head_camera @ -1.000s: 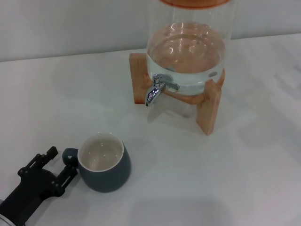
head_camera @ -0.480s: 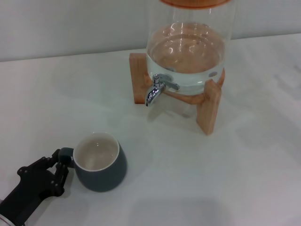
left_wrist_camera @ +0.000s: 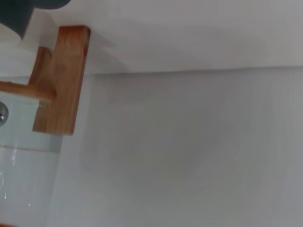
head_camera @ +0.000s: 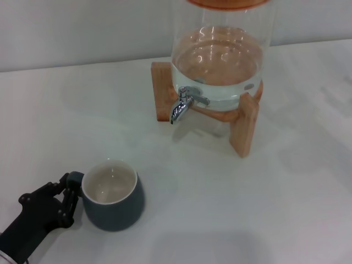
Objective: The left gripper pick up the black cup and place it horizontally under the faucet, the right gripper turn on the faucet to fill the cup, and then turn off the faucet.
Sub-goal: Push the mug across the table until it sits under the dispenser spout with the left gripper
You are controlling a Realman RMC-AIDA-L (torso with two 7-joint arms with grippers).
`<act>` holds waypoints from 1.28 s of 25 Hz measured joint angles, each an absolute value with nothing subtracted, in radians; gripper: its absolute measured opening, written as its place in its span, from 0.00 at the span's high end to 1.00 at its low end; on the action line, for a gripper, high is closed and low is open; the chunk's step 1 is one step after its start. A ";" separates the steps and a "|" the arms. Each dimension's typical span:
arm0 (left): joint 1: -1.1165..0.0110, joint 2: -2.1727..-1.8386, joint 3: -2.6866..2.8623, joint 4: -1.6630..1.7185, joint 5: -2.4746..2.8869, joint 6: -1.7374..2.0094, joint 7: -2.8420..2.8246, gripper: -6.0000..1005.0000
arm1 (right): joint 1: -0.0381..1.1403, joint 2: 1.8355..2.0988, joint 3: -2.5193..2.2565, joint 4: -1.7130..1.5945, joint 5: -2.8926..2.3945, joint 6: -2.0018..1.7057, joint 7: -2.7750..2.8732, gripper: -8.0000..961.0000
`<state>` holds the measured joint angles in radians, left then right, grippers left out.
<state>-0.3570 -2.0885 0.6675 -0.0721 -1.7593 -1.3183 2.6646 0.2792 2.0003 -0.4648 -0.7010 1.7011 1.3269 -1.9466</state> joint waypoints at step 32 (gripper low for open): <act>-0.503 -2.090 0.660 -0.024 -1.786 -1.232 2.568 0.86 | 0.274 2.002 -0.465 -0.697 1.701 1.339 -1.950 0.16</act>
<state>-0.5026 -2.0895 0.6599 -0.0235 -1.7856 -1.2319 2.5684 0.2739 2.0018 -0.4648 -0.6972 1.7011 1.3387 -1.9503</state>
